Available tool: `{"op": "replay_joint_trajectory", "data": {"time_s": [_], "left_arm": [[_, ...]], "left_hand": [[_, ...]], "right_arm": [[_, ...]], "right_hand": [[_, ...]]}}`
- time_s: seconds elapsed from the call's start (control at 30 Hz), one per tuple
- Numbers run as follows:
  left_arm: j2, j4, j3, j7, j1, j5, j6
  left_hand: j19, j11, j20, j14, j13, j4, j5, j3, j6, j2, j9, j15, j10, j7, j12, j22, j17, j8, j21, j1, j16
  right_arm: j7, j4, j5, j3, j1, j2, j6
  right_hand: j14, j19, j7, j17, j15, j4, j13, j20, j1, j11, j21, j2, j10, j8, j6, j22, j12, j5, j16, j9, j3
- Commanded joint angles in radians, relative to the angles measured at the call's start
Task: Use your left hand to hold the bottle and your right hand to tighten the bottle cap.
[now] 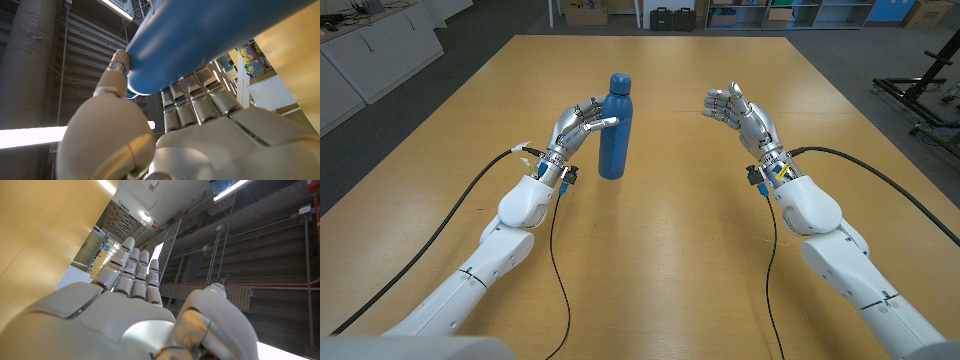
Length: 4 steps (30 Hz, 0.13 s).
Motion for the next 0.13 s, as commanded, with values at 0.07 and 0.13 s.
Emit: {"op": "replay_joint_trajectory", "data": {"time_s": [0.07,0.13], "left_arm": [[-0.003,0.026,0.004,-0.005,-0.003,-0.002,-0.015],[0.000,0.026,0.002,-0.009,-0.001,-0.006,-0.017]], "left_hand": [[-0.006,-0.039,-0.102,-0.001,0.003,0.082,0.004,0.082,0.081,0.196,0.007,-0.156,0.039,-0.071,0.003,0.002,0.005,0.009,-0.001,0.164,0.002],[-0.006,-0.039,-0.102,-0.001,0.003,0.082,0.004,0.082,0.081,0.196,0.007,-0.157,0.039,-0.071,0.003,0.002,0.005,0.009,-0.001,0.164,0.002]], "right_arm": [[-0.072,0.020,0.046,-0.044,-0.009,-0.050,0.005],[-0.086,0.013,0.045,-0.049,-0.011,-0.054,0.000]], "right_hand": [[0.012,0.008,-0.007,0.004,-0.002,-0.004,-0.001,0.005,0.004,-0.002,0.002,0.012,0.009,-0.002,0.008,0.002,-0.002,0.001,0.007,0.001,0.008],[0.015,0.008,-0.009,0.004,0.000,-0.004,-0.002,0.006,0.005,-0.001,0.002,0.013,0.012,-0.002,0.010,0.002,-0.001,0.001,0.008,0.001,0.009]]}}
